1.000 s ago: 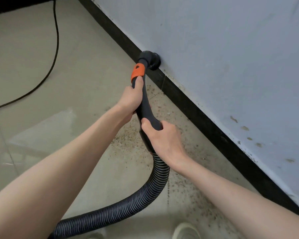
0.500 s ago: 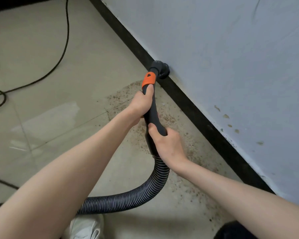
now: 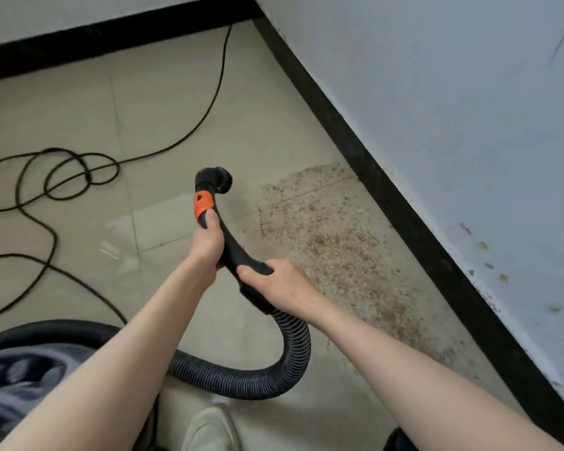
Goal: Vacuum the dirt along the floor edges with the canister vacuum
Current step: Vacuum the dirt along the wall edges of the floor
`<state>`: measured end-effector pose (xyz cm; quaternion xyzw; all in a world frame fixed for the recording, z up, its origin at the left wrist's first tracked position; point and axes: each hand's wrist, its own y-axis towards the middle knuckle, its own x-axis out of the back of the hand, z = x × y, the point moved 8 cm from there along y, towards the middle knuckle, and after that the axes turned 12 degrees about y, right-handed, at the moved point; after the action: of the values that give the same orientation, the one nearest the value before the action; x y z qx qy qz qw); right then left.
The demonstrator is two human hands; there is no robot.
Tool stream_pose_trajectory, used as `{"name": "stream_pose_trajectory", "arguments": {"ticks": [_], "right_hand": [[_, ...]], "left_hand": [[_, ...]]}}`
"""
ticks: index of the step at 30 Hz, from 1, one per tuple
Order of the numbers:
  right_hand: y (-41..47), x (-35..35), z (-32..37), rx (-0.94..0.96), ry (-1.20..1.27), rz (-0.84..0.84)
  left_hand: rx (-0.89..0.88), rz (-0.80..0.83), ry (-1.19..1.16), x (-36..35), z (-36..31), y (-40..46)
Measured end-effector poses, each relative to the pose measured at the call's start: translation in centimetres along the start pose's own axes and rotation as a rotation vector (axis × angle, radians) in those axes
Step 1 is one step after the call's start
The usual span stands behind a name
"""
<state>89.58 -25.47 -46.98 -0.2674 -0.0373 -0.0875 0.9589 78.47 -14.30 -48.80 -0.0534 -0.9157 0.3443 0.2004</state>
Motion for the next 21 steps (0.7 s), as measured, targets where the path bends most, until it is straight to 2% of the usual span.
{"name": "stream_pose_trajectory", "arguments": {"ticks": [5,12,21], "right_hand": [[1.5,0.3,-2.4,-0.085,-0.013,0.015],[2.2,1.4,-2.1,-0.11,-0.102,-0.068],[2.5,3.8,-1.6,-0.146,-0.039,-0.173]], "left_hand": [[0.059,0.014,-0.023,-1.3,2.1,1.9],[0.127,0.081,-0.092,-2.5,2.3,3.0],[0.11,0.153,0.036,-5.6,-0.5,3.5]]}}
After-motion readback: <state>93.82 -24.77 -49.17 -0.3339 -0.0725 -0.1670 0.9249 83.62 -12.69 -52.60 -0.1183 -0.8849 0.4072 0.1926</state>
